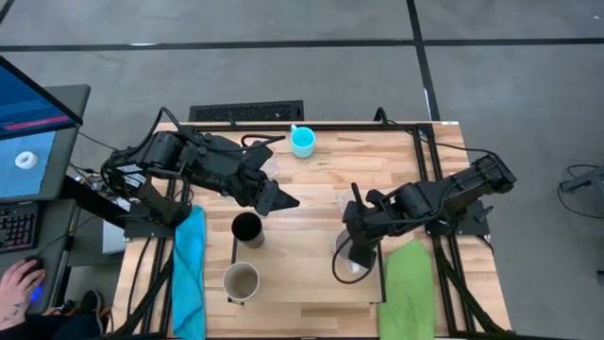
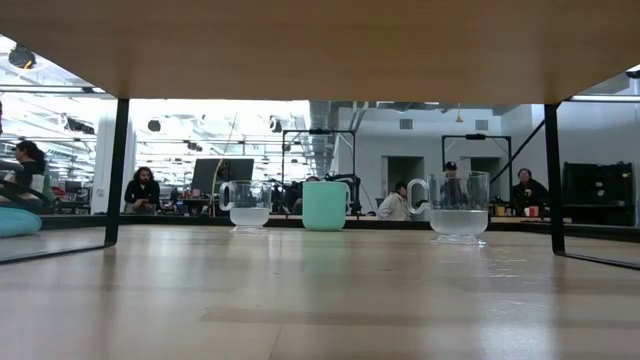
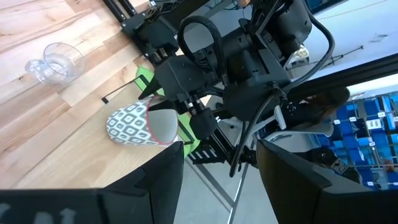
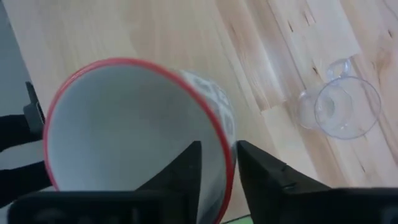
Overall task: Stack small to large cups/mugs on shelf
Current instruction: Put the gray patterned mug on the shelf
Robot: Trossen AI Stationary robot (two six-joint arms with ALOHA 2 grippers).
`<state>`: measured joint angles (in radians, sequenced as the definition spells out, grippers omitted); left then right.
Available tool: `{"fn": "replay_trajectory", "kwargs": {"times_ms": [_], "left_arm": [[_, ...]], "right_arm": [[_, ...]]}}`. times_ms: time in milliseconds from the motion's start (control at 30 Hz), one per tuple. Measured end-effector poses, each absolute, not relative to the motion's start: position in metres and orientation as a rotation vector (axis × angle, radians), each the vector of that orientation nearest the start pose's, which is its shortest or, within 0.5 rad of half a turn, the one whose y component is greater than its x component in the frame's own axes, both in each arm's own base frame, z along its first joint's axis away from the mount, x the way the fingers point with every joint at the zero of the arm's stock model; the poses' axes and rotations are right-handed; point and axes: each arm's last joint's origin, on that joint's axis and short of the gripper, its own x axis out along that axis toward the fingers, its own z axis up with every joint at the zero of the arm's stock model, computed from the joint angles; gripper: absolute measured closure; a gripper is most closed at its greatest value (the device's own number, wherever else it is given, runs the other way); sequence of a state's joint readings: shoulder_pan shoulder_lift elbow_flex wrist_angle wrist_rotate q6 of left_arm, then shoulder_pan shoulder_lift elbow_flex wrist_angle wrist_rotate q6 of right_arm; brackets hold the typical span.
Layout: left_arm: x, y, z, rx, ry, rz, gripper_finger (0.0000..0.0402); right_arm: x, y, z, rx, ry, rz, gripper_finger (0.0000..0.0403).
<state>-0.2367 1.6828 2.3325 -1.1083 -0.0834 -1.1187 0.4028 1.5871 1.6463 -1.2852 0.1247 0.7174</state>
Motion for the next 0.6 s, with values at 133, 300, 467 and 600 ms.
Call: {"fn": "replay_trajectory", "kwargs": {"times_ms": [133, 300, 467, 600], "left_arm": [[0.287, -0.067, 0.519, -1.023, 0.486, 0.118, 0.0208], [0.287, -0.067, 0.519, -1.023, 0.486, 0.117, 0.0208], [0.287, -0.068, 0.519, -1.001, 0.498, 0.094, 0.0208], [0.286, -0.071, 0.519, -0.961, 0.508, 0.068, 0.0209]], "right_arm": [[0.278, 0.11, 0.351, 0.314, 1.186, -0.185, 0.0259], [0.281, 0.108, 0.352, 0.314, 1.177, -0.165, 0.0248], [0.284, 0.107, 0.353, 0.323, 1.148, -0.15, 0.0235], [0.287, 0.105, 0.354, 0.33, 1.129, -0.145, 0.022]]}}
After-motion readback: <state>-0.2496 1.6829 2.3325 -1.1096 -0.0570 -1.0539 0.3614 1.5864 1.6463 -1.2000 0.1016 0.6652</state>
